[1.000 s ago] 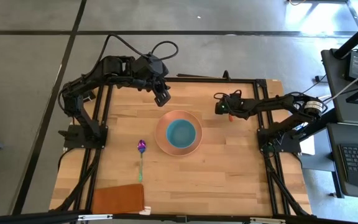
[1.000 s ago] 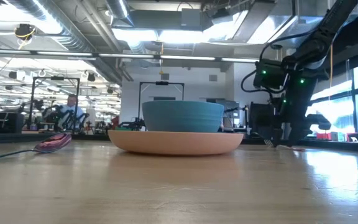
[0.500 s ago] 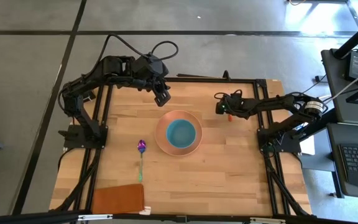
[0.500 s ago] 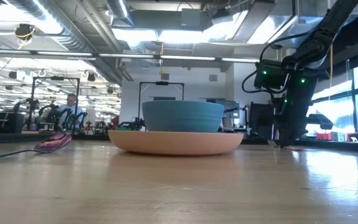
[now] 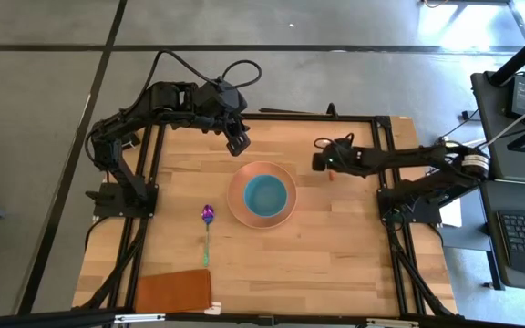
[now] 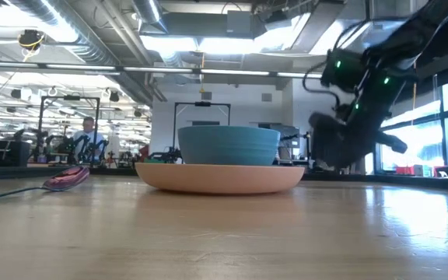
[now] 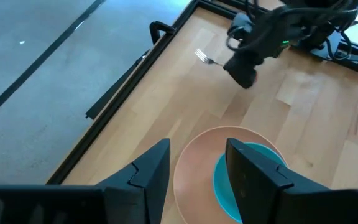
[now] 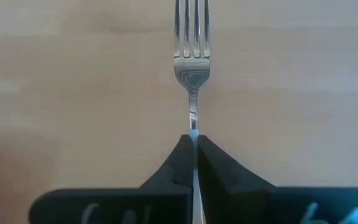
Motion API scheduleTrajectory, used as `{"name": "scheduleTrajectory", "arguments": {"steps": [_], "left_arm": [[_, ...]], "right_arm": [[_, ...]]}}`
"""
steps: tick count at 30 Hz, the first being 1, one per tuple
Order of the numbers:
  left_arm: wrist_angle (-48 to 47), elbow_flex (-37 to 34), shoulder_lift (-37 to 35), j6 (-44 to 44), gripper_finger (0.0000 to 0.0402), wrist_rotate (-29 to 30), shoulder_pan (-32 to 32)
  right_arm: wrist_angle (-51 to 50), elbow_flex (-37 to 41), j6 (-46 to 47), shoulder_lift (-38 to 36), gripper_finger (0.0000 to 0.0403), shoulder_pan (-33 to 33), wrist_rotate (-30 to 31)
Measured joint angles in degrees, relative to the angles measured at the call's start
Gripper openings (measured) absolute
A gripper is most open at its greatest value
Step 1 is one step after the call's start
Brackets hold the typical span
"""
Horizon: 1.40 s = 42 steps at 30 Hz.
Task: Set table place
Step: Put the orange fork to the right of the orange plate
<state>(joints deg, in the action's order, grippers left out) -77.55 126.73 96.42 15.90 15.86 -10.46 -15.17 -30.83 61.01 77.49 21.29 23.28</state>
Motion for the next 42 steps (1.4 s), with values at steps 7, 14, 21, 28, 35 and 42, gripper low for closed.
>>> {"name": "scheduleTrajectory", "arguments": {"steps": [7,14,21,28,35,42], "left_arm": [[-0.01,-0.01,0.0,0.0,0.0149,0.0,-0.02],[-0.01,-0.01,0.0,0.0,0.0149,0.0,0.0],[-0.01,-0.01,0.0,0.0,0.0149,0.0,-0.01],[-0.07,-0.01,0.0,0.0,0.0149,0.0,-0.01],[-1.17,-0.01,0.0,0.0,0.0149,0.0,0.0],[-1.48,-0.01,0.0,0.0,0.0149,-0.02,0.0]], "right_arm": [[-0.01,-0.06,9.36,-6.59,0.0006,-9.97,-0.59],[-4.84,-4.17,17.7,-6.14,0.0006,-21.51,5.71],[-19.55,-16.62,20.01,0.31,0.0006,-27.77,11.67],[-30.14,-26.3,28.68,12.01,0.0006,-31.57,14.6],[-31.02,-26.91,36.48,20.22,0.0006,-33.72,12.51],[-29.59,-26.93,40.36,24.76,0.0006,-33.74,10.17]]}}
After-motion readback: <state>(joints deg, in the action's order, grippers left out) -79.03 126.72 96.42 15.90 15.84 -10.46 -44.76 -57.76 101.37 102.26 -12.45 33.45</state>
